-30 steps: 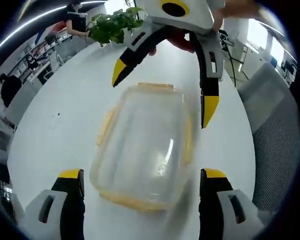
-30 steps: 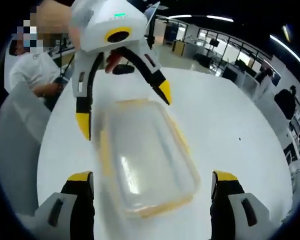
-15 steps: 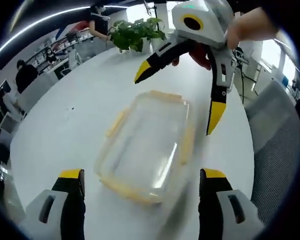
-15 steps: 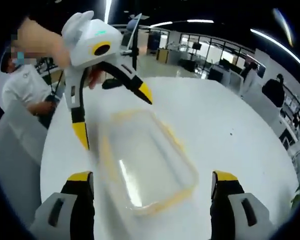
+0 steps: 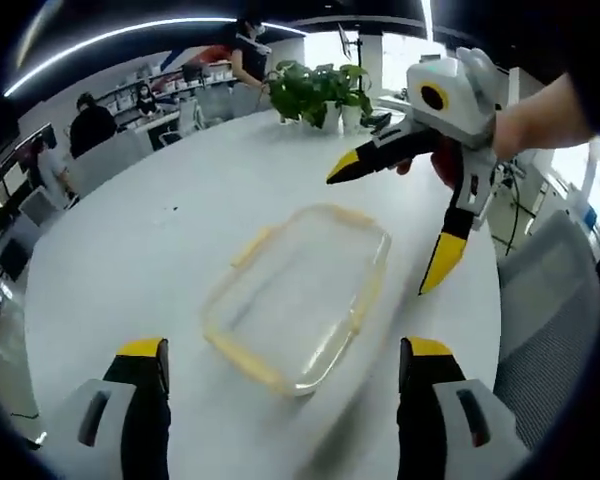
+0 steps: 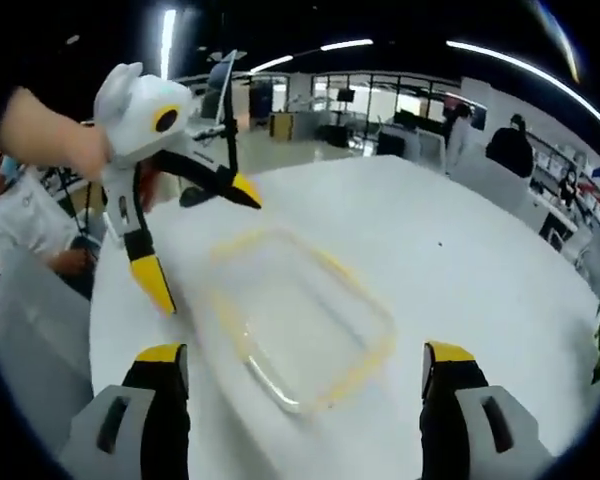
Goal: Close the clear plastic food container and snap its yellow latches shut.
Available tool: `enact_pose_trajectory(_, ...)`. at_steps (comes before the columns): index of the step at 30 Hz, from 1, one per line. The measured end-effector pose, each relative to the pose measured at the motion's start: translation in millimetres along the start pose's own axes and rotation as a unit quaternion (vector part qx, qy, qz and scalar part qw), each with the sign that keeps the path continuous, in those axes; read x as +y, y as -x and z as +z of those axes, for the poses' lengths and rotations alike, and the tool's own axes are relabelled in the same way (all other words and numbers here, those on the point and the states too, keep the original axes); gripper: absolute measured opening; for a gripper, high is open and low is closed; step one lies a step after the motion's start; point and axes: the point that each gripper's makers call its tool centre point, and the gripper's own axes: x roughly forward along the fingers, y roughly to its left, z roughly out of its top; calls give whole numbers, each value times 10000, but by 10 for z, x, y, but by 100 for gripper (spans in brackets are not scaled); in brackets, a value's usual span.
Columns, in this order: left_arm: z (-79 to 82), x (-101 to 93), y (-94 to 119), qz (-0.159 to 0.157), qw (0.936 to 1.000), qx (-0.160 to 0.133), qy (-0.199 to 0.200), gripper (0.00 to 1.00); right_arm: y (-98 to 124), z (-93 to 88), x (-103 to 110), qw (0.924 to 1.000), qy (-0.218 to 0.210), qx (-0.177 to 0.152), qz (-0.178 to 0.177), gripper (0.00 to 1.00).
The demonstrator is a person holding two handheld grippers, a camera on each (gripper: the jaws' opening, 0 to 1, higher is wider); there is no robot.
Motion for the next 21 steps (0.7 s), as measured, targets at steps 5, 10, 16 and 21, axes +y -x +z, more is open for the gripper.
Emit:
enact_pose_trajectory(5,-46,5,84,129,9989,-46,444,96,103,-31,-10,9998,-131,19,-119,98)
enact_pose_trajectory(10,-50,37,177,233,9972,-154,693,95,212,50,-18,9983,-501,-181,-235,97)
enact_pose_trajectory(16,-44,60,234,335,9927,-367,1095,95,212,-27,38,9981,-552,-112,-269,96)
enact_pose_trajectory(21,-140,-19,248,348,9919,-342,1170,95,224,-64,126,9980,-571,-91,-255,96)
